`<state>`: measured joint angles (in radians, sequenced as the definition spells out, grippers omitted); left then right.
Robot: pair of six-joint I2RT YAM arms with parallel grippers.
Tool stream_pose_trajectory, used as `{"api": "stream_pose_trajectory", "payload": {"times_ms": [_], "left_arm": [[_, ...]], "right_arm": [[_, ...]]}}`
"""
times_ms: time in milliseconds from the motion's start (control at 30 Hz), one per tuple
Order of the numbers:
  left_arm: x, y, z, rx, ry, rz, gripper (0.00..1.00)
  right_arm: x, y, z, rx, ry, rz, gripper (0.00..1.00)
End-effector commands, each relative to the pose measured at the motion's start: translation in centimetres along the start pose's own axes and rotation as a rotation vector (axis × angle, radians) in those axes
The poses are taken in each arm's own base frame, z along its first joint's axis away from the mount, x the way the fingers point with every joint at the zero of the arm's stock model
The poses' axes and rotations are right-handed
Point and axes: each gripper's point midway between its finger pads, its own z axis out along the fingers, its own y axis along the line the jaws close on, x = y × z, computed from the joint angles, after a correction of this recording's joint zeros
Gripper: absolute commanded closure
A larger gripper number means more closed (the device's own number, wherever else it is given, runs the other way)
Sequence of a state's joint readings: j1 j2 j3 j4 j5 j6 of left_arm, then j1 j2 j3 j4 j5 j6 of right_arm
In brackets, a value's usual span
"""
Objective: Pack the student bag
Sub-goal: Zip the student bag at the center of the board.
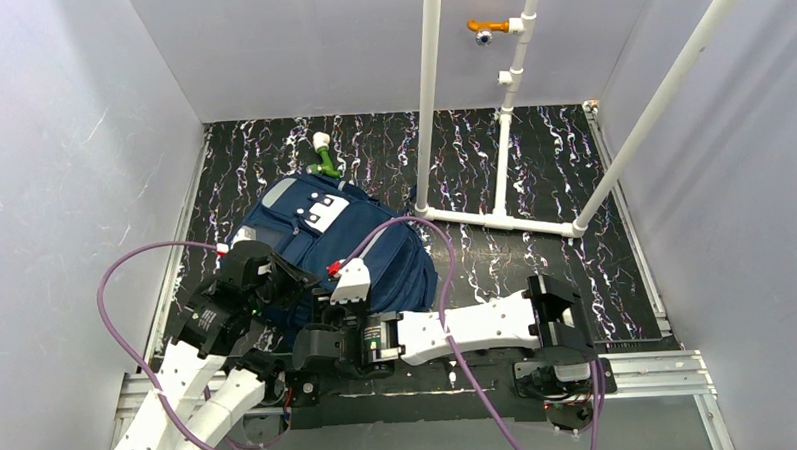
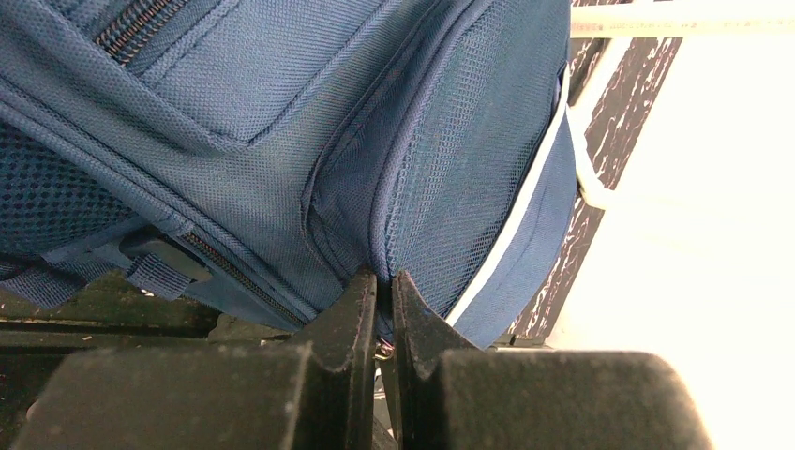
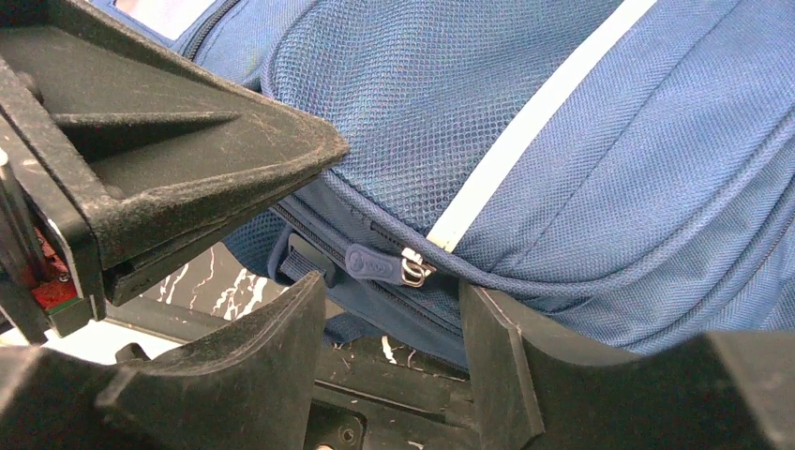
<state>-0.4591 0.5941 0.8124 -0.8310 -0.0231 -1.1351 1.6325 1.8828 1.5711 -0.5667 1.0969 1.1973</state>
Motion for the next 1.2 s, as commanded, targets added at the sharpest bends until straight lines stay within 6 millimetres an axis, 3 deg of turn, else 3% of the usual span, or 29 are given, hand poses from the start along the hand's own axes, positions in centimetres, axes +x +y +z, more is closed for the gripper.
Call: {"api": "stream_pose_trajectory", "payload": {"times_ms": [0, 200, 333, 500, 667, 800, 1067, 1167], "left_arm": [[2.0, -1.7, -2.2, 0.111, 0.107, 0.025, 1.00], [2.4, -1.3, -2.1, 0.110, 0.123, 0.012, 1.00], [2.3, -0.7, -2.0, 0.099, 0.105, 0.011, 1.00], [2.4, 0.1, -1.9, 0.096, 0.090, 0.000, 1.00], [3.0, 0.1, -1.8, 0.114, 0.112, -0.012, 1.00], [2.9, -0.1, -2.1, 0.131, 0.106, -0.021, 1.00], [3.7, -1.7, -2.7, 0.184, 0.174, -0.029, 1.00], [3.9, -2.2, -2.7, 0.208, 0.189, -0.051, 1.00]], "right_arm": [[-2.8, -0.6, 1.4, 0.050, -0.124, 0.087, 0.39], [-3.8, -2.0, 2.4, 0.089, -0.170, 0.144, 0.43], [-4.0, -2.3, 3.0, 0.109, -0.195, 0.122, 0.54], [-4.2, -2.4, 3.3, 0.164, -0.222, 0.077, 0.56], [-4.5, -0.9, 2.8, 0.132, -0.161, 0.049, 0.55], [-3.5, 0.8, 2.3, 0.018, -0.071, 0.057, 0.54], [-4.0, 0.0, 1.3, -0.013, -0.052, 0.103, 0.42], [-4.6, -0.3, 1.0, -0.017, -0.063, 0.135, 0.44]]}}
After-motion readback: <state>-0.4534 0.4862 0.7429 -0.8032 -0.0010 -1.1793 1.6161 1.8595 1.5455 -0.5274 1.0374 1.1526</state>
